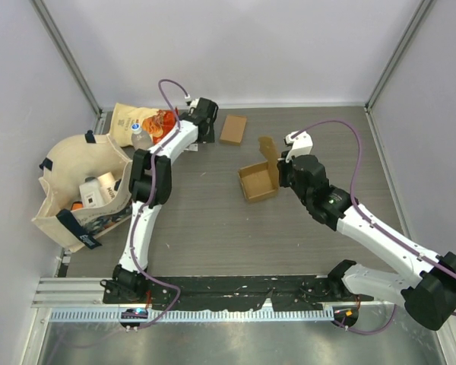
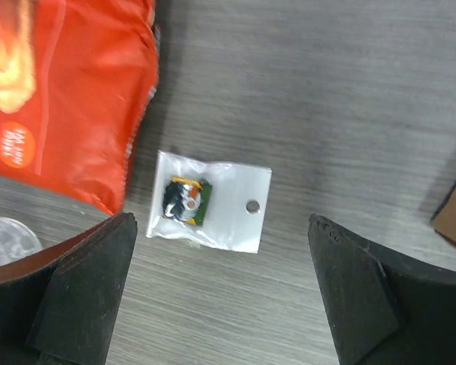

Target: Fold the paper box

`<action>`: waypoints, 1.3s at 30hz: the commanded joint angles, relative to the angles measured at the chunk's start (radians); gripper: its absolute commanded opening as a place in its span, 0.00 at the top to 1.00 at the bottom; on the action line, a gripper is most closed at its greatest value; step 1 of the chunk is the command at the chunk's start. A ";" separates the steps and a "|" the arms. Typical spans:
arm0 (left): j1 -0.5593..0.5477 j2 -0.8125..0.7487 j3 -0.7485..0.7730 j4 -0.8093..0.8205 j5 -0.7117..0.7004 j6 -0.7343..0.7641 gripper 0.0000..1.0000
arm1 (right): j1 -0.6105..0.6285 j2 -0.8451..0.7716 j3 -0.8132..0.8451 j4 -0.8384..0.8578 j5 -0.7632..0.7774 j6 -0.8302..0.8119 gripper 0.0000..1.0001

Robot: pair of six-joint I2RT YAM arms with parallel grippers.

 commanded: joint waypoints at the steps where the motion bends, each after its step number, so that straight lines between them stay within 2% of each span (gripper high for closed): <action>1: 0.016 -0.018 0.041 -0.021 -0.085 0.093 0.00 | -0.012 0.012 0.018 0.026 -0.042 0.013 0.99; 6: 0.028 -0.049 -0.075 0.038 -0.080 0.108 0.00 | -0.014 0.021 0.015 0.037 -0.056 0.014 0.99; 9: 0.079 -0.057 -0.113 0.056 0.042 0.062 0.00 | -0.014 0.018 0.015 0.035 -0.065 0.019 0.99; 10: 0.091 -0.055 -0.118 0.061 0.106 0.038 0.02 | -0.014 0.017 0.014 0.034 -0.067 0.019 0.99; 12: 0.106 -0.052 -0.120 0.066 0.128 0.034 0.10 | -0.014 0.015 0.014 0.034 -0.067 0.022 0.99; 14: 0.106 -0.047 -0.117 0.059 0.148 0.030 0.13 | -0.016 0.014 0.014 0.035 -0.071 0.022 0.99; 15: 0.108 -0.047 -0.115 0.056 0.156 0.025 0.23 | -0.016 0.017 0.017 0.035 -0.070 0.022 0.99; 20: 0.108 -0.041 -0.138 0.063 0.176 0.005 0.50 | -0.016 0.033 0.034 0.029 -0.079 0.026 0.99; 21: 0.106 -0.044 -0.140 0.056 0.171 0.004 0.58 | -0.016 0.033 0.038 0.025 -0.078 0.026 0.99; 24: 0.106 -0.080 -0.164 0.058 0.168 0.002 0.71 | -0.016 0.040 0.037 0.031 -0.071 0.020 0.99; 26: 0.100 -0.135 -0.183 0.067 0.167 0.001 0.73 | -0.016 0.049 0.035 0.031 -0.070 0.020 0.99; 27: 0.097 -0.161 -0.208 0.078 0.162 0.002 0.78 | -0.017 0.061 0.035 0.032 -0.068 0.022 0.99; 32: 0.074 -0.306 -0.290 0.076 0.159 -0.002 0.80 | -0.016 0.084 0.032 0.047 -0.074 0.023 0.99; 36: 0.071 -0.483 -0.406 0.130 0.174 -0.013 0.75 | -0.017 0.110 0.043 0.051 -0.088 0.023 0.99; 38: 0.073 -0.515 -0.439 0.133 0.190 -0.007 0.75 | -0.017 0.112 0.041 0.058 -0.104 0.026 0.99; 39: 0.076 -0.534 -0.436 0.101 0.196 -0.009 0.80 | -0.017 0.109 0.038 0.061 -0.107 0.029 0.99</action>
